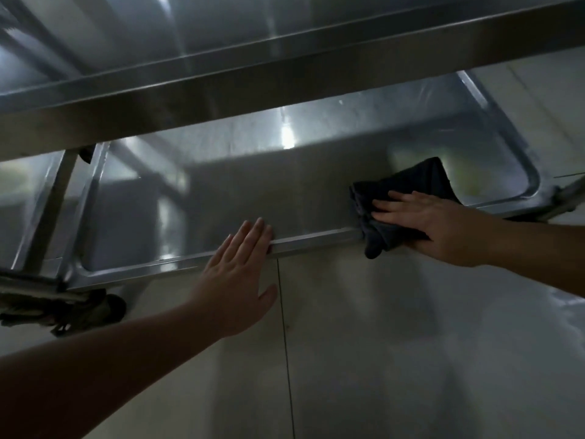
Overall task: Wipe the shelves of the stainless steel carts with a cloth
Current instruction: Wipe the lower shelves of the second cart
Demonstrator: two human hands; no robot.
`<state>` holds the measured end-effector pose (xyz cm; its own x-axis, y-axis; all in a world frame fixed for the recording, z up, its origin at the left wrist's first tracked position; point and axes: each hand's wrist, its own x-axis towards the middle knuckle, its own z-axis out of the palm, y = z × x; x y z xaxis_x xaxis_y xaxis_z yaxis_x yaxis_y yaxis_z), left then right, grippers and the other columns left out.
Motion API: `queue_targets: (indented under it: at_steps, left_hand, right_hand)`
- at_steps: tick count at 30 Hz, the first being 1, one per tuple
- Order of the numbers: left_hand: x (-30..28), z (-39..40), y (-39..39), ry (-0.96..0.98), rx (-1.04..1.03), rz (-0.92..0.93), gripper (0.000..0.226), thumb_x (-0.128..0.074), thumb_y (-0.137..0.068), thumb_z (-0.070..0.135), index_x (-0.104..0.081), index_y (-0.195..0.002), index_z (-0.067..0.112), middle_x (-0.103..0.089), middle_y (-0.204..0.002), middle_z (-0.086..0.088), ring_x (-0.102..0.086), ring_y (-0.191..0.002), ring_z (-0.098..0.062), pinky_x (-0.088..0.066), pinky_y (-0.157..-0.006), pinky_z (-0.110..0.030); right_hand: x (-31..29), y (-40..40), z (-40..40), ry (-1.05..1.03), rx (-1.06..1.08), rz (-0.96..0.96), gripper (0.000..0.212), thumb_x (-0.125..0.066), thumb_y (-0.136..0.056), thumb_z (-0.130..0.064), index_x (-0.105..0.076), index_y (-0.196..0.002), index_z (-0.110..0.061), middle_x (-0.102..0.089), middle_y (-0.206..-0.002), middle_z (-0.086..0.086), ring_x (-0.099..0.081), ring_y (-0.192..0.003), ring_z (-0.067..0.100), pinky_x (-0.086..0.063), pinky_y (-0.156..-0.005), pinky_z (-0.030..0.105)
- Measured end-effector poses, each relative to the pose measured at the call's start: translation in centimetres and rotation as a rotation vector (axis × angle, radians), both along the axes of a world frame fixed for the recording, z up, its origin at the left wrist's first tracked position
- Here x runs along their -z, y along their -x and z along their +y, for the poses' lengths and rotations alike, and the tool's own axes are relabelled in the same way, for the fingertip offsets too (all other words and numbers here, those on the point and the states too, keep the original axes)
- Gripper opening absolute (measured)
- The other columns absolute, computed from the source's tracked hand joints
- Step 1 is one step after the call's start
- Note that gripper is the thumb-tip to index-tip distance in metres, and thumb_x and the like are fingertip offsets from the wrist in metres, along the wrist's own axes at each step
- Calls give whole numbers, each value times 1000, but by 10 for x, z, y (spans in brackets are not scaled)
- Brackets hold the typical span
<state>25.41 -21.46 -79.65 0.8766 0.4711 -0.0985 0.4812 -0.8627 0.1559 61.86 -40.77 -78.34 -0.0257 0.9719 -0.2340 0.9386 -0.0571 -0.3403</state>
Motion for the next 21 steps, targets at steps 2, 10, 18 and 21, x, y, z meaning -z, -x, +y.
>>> queue_targets:
  at_steps: [2,10,18,21]
  left_hand:
    - [2,-9,-9,4,36,-4,101,-50,-94,61,5,-171,25,11,-178,7,18,-161,-9,9,-130,-30]
    - [8,-29,-28,-13,94,31,106,-57,-95,59,8,-170,22,15,-177,5,18,-162,-11,14,-129,-29]
    - [7,-29,-36,8,131,47,109,-59,-91,59,3,-171,19,6,-179,2,10,-164,-15,0,-132,-37]
    - [6,-24,-35,15,161,70,111,-55,-86,62,3,-171,20,4,-179,2,7,-164,-15,-1,-131,-37]
  right_hand:
    - [-2,-14,-14,5,42,-11,74,-64,-101,-17,-27,-159,-41,-11,-166,-27,0,-157,2,5,-122,18]
    - [-19,-77,-80,96,316,39,73,-66,-100,-20,-25,-154,-48,-14,-164,-29,-2,-156,-2,-2,-124,21]
    - [-8,-78,-89,33,604,5,61,-39,-102,-37,-28,-162,-34,-15,-167,-21,-6,-154,1,2,-122,25]
    - [-3,-99,-58,8,729,18,71,-30,-95,-49,-27,-163,-28,-22,-170,-8,-13,-158,19,-6,-127,37]
